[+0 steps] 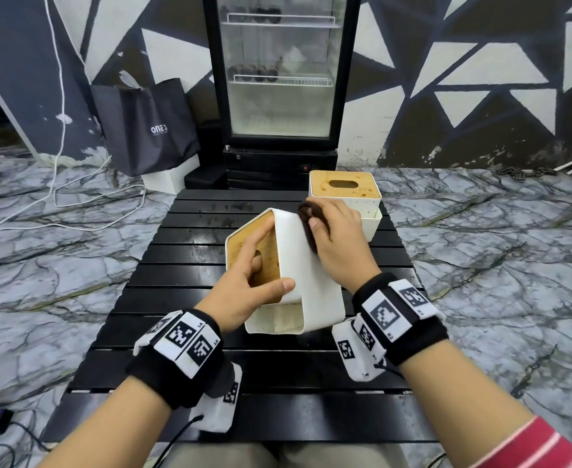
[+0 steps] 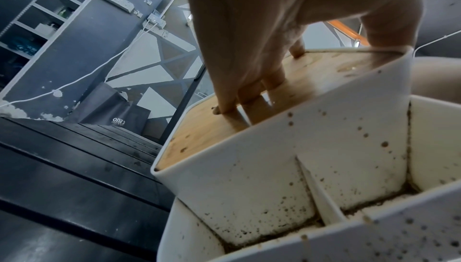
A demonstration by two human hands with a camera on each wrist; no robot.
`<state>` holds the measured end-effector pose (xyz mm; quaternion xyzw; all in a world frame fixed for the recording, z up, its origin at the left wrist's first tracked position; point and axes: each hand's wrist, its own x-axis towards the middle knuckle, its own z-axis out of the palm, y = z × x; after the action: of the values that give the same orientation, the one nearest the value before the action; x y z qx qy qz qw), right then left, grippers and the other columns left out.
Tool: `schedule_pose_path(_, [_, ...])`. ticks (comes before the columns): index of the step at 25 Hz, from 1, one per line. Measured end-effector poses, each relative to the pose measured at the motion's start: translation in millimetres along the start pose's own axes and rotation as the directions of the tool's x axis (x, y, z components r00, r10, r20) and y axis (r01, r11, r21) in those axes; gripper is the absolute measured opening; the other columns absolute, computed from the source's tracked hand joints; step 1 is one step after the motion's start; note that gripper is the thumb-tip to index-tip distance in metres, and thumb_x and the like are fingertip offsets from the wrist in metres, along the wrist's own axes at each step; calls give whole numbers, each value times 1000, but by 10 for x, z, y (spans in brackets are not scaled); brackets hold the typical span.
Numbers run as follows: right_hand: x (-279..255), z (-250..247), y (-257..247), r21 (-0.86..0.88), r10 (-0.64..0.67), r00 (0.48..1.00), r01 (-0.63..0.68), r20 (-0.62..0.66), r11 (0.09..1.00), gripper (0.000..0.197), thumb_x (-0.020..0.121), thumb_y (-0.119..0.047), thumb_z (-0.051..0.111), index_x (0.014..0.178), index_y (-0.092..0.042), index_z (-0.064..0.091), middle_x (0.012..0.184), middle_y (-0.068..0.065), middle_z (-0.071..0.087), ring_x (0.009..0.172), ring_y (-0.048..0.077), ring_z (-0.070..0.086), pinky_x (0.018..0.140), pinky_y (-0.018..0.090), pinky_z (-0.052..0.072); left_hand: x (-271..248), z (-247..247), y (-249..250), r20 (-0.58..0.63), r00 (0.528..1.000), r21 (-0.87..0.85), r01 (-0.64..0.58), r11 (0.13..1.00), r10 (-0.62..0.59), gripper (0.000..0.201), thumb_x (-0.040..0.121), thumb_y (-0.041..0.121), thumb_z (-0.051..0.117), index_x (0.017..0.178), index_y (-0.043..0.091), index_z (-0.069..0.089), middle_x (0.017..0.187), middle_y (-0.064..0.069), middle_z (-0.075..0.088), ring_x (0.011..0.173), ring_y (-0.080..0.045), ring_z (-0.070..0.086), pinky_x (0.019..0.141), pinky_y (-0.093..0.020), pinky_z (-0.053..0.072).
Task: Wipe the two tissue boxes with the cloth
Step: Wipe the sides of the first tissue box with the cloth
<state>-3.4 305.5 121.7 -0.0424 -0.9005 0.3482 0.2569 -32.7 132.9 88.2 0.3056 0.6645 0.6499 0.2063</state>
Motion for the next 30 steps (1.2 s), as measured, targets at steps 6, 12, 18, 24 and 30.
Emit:
schedule_pose_path(6, [-203, 203, -182, 42, -160, 987, 160, -2, 986, 41, 89, -20, 36, 128, -17, 47, 128, 2, 48, 116, 19, 34, 92, 13, 17, 17, -90, -23, -15, 1000, 0, -22, 1000, 22, 81, 67, 38, 73, 124, 70, 25, 126, -9, 58, 100, -8, 63, 74, -20, 51])
schedule_pose_path(12, [-613, 271, -93, 73, -158, 987, 157, 7, 985, 41, 92, -29, 34, 130, -19, 45, 130, -2, 46, 116, 9, 27, 99, 2, 11, 44, -149, -27, -34, 999, 20, -37, 999, 38, 79, 65, 43, 69, 125, 66, 22, 134, -3, 53, 117, -11, 57, 82, -15, 49])
schedule_pose_path(18, [-772, 218, 66, 65, -135, 991, 136, -15, 989, 44, 91, -34, 31, 130, -21, 46, 130, -5, 47, 119, 8, 28, 101, 5, 14, 33, -148, -58, -49, 998, 40, -36, 999, 38, 83, 64, 46, 70, 126, 69, 20, 134, -5, 53, 118, -12, 56, 81, -16, 50])
schedule_pose_path(24, [-839, 251, 89, 66, -118, 992, 122, -53, 990, 44, 90, -31, 31, 129, -19, 46, 126, -9, 45, 116, 5, 27, 101, 4, 14, 46, -138, -45, -66, 997, 35, -24, 999, 27, 80, 63, 48, 70, 123, 72, 21, 138, -2, 50, 121, -10, 54, 83, -14, 49])
schedule_pose_path(30, [-813, 223, 201, 80, -50, 992, 59, -113, 995, 46, 88, -32, 30, 127, -18, 49, 127, -2, 48, 114, 2, 26, 100, 1, 12, 62, -91, 6, -48, 999, 47, -3, 999, 5, 82, 63, 45, 70, 125, 67, 21, 127, -1, 58, 108, -8, 62, 74, -17, 51])
